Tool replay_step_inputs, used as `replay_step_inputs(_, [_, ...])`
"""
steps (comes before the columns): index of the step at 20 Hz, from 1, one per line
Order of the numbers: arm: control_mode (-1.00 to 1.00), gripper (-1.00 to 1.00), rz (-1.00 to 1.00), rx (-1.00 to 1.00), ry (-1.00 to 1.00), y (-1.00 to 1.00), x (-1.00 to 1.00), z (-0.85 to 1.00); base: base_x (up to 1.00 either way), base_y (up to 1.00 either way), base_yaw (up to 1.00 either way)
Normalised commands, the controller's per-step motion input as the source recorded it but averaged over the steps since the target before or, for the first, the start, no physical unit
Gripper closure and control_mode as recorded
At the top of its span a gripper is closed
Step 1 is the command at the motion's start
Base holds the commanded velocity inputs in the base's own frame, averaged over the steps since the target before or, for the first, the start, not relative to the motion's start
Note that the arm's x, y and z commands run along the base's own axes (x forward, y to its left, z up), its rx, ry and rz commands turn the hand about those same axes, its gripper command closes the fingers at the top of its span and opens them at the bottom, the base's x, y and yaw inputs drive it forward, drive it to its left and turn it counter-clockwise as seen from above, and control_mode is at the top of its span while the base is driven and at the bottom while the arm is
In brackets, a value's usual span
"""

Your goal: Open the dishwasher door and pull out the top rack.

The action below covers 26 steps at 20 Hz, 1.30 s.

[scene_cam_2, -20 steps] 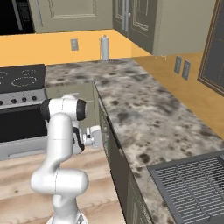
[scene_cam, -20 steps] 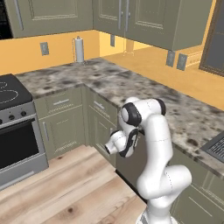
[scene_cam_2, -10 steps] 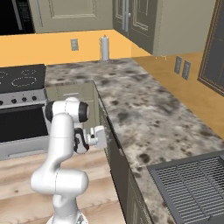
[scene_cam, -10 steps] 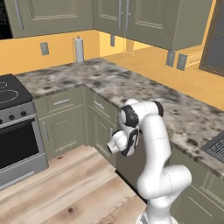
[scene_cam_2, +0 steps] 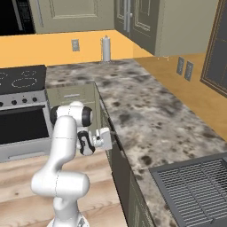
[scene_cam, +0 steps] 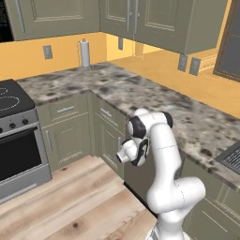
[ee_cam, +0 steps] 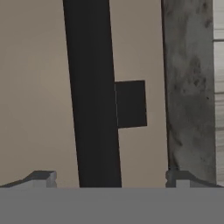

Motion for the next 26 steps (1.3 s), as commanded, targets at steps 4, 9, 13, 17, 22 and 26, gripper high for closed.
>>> replay_step_inputs(4, [-1.0, -1.0, 0.0, 0.0, 0.0, -0.16, 0.23, -0.21, 0.0, 0.0, 0.0])
replay_step_inputs(9, [-1.0, -1.0, 0.0, -0.01, 0.0, -0.13, 0.23, -0.26, 0.0, 0.0, 0.0])
replay_step_inputs(13, [-1.0, -1.0, -0.01, -0.01, 0.0, -0.13, 0.26, -0.24, 0.0, 0.0, 0.0])
replay_step_inputs(17, [-1.0, 1.0, -0.02, -0.01, 0.0, -0.01, 0.3, -0.18, 0.0, 0.0, 0.0])
replay_step_inputs(22, [-1.0, 1.0, -0.04, 0.0, 0.0, 0.08, 0.01, -0.13, 0.0, 0.0, 0.0])
replay_step_inputs(26, [-1.0, 1.0, -0.07, 0.0, 0.0, 0.44, -0.35, -0.23, 0.0, 0.0, 0.0])
